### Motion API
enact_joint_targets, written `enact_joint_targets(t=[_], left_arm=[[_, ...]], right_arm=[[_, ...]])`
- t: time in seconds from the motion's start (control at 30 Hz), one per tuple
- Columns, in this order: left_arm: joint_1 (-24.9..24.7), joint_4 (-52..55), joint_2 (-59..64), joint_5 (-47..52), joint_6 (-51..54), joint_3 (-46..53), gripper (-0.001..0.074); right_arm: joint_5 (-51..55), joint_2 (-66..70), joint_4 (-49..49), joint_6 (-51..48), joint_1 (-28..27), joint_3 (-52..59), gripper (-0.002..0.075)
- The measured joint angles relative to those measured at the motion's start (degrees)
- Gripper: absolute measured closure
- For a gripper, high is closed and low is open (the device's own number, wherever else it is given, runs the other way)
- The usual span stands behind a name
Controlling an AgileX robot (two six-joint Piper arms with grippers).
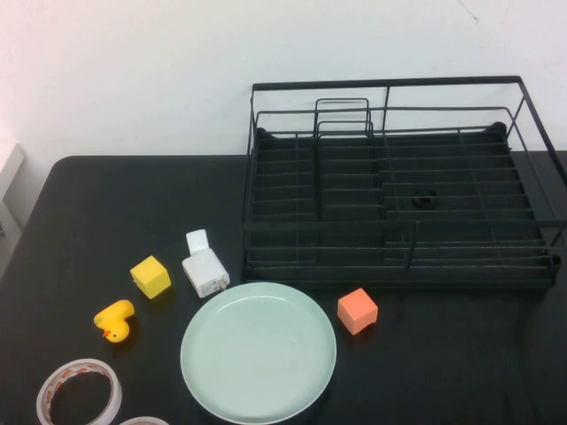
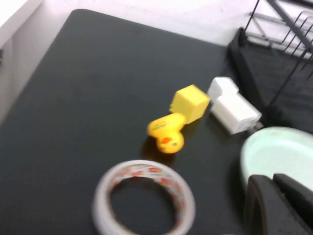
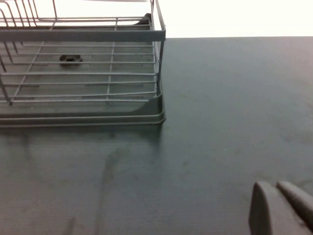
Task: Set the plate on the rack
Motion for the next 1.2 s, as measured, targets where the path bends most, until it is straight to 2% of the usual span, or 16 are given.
enact_joint_targets(t=[0.1, 0.2, 0.3, 0.47, 0.6, 0.7, 0.8, 0.87, 0.97, 1.2], left_arm=[[0.0, -7.6, 0.0, -2.1, -5.2, 0.0, 0.0738], [0.0, -24.8, 0.0, -5.4, -16.1, 0.1, 0.0738], [0.0, -41.3, 0.0, -7.7, -22.1, 0.1, 0.0737], [0.0, -48.3, 0.0, -9.2, -23.0, 0.1, 0.0738], [0.0, -49.1, 0.0, -10.0, -23.0, 0.1, 0.0738], [0.0, -49.3, 0.0, -10.9, -20.6, 0.1, 0.0738], [0.0, -47.8, 0.0, -9.6, -10.8, -1.8, 0.0737], [0.0, -45.4, 0.3, -6.9, -1.0, -5.7, 0.0738], [0.0, -39.8, 4.8, -1.0, 6.5, -11.9, 0.0737], [0.0, -20.8, 27.3, 18.4, 11.0, -26.8, 0.0737]], right_arm=[[0.0, 0.0, 0.7, 0.0, 0.0, 0.0, 0.0728], [0.0, 0.0, 6.0, 0.0, 0.0, 0.0, 0.0728], [0.0, 0.0, 16.1, 0.0, 0.0, 0.0, 0.0728], [0.4, 0.0, 35.9, 0.0, 0.0, 0.4, 0.0728], [0.4, 0.0, 48.7, 0.0, 0.0, 0.4, 0.0728], [-0.2, 0.0, 51.3, 0.0, 0.0, 0.4, 0.0728], [-2.7, 0.0, 51.4, -0.9, 0.0, 0.4, 0.0728], [-5.4, 0.0, 51.4, -2.2, 0.0, 0.4, 0.0728], [-8.4, 0.0, 51.5, -2.2, 0.0, 0.4, 0.0728], [-5.2, 0.0, 51.5, -6.1, 0.0, 0.4, 0.0728]])
